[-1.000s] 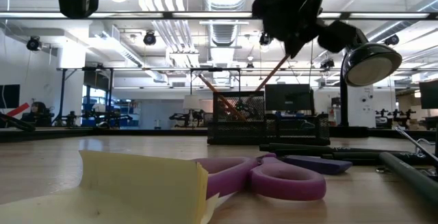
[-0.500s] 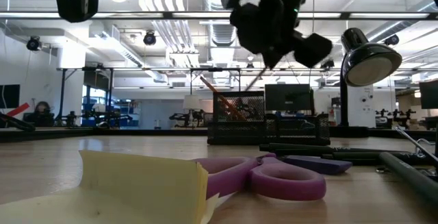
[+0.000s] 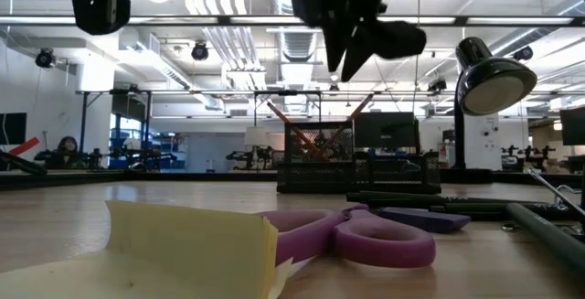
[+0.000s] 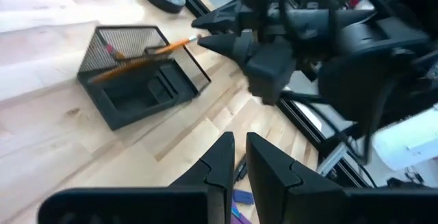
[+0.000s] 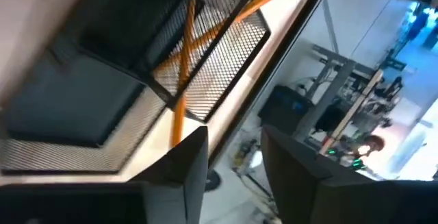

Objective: Pick and place office supplies into organizer
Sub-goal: Put the top black pen into the black desk organizer

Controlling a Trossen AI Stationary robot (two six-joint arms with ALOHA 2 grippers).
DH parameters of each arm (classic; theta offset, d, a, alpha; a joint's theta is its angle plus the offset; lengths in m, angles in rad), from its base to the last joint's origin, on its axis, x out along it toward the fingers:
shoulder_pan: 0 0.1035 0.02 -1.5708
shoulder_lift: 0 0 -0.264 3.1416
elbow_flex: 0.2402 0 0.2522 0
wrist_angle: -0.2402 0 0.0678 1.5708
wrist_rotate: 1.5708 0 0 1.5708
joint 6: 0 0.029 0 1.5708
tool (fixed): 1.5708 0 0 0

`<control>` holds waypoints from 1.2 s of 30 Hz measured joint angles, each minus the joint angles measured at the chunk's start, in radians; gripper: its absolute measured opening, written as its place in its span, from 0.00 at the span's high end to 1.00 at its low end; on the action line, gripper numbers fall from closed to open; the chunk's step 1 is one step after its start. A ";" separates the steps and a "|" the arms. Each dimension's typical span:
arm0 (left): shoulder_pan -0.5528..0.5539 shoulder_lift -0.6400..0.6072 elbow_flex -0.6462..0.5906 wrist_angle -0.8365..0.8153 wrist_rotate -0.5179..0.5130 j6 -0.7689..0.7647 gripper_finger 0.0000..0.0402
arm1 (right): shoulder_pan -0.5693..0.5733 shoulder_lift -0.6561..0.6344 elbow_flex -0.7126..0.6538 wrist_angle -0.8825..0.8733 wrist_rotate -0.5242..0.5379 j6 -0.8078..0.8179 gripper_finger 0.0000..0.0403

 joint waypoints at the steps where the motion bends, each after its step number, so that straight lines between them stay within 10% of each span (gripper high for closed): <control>1: 0.000 0.000 -0.002 0.001 0.016 -0.003 0.94 | 0.012 -0.005 0.003 -0.006 -0.004 0.036 0.67; 19: 0.000 0.088 -0.001 0.011 0.170 -0.091 0.94 | 0.252 -0.101 -0.188 0.148 -0.704 0.467 0.63; 36: -0.019 0.182 0.002 0.116 0.210 -0.106 0.94 | 0.185 -0.081 -0.433 0.568 -0.733 0.911 0.66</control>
